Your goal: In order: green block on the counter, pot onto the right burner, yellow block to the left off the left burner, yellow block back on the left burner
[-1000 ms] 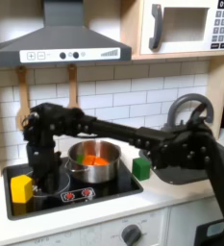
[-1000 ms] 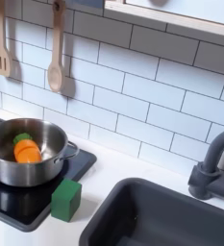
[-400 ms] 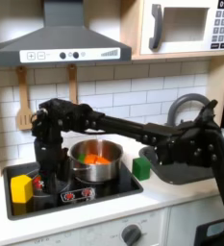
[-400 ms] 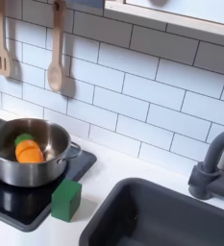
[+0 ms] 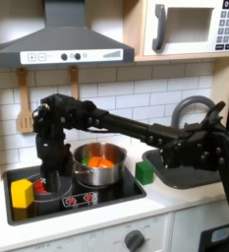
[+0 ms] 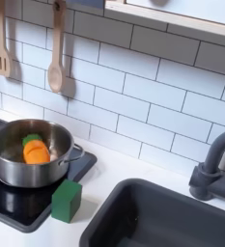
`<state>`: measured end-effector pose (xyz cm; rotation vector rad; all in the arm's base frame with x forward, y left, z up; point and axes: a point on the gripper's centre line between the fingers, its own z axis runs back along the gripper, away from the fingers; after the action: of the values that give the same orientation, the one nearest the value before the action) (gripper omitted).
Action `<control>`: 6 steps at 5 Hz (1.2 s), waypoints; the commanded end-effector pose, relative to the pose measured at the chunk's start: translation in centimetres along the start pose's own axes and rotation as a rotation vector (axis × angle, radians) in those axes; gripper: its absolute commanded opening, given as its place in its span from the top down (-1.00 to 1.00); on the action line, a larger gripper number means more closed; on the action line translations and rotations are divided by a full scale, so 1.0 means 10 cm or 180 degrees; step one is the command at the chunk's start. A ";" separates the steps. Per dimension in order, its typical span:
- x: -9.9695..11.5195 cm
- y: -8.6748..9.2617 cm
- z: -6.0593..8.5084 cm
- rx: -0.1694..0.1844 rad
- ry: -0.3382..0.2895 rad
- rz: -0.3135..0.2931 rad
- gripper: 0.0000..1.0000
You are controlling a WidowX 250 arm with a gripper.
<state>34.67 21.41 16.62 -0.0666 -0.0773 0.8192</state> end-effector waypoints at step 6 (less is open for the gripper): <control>0.27 0.28 0.45 -0.0147 -0.0340 0.0373 -1.00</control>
<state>34.29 25.27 21.01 -0.0725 -0.1981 0.9302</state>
